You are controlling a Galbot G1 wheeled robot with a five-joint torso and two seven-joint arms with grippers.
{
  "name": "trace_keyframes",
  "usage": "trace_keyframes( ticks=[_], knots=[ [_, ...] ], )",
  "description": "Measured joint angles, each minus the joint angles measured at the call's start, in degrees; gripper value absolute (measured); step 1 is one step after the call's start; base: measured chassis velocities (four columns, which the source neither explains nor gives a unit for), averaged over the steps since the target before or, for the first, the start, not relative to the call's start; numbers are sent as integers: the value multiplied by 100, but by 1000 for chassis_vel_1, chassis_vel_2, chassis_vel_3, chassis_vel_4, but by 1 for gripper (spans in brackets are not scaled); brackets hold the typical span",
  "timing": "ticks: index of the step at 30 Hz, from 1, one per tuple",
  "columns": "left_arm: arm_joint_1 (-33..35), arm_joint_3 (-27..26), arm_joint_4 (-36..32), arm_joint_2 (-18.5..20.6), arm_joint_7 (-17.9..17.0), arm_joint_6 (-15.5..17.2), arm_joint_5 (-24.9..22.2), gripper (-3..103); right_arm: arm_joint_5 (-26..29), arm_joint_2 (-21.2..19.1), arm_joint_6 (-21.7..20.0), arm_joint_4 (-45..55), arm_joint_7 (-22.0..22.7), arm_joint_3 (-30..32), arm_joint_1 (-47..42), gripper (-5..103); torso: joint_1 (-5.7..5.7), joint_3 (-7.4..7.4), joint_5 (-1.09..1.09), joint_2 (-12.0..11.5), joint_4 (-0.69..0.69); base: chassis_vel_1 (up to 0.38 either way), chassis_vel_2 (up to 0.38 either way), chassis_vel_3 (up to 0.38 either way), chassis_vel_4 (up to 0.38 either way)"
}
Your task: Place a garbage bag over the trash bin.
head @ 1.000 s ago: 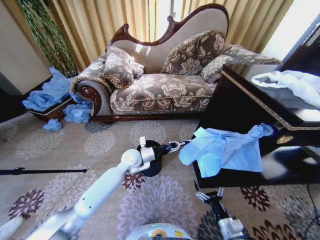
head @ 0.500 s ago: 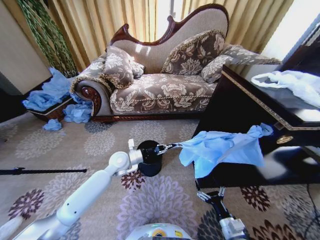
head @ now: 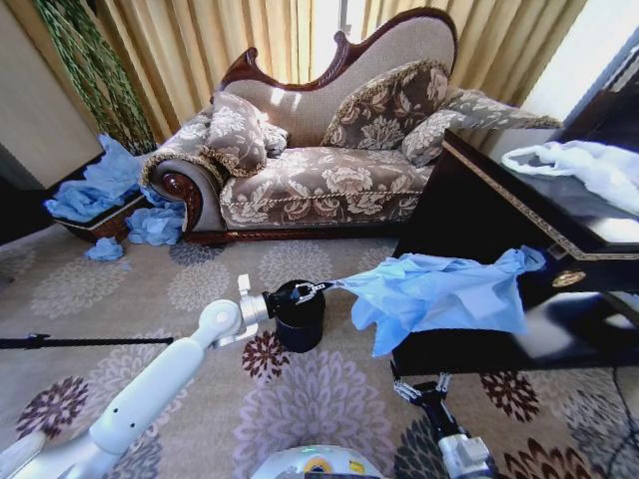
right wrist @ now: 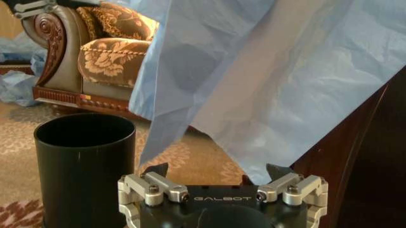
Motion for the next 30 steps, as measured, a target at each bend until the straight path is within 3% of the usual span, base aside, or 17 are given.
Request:
trace_keyframes(
  ticks=[15,30],
  knots=[
    [42,-225,191,475,388,-114,69,0,54,-12,28,14,6,34,-3,100,0,0,0,0,-1,0,0,0,0],
    [619,-538,190,860,728,-261,392,0,160,-42,82,-19,5,90,-3,100,0,0,0,0,0,0,0,0,0]
  ],
)
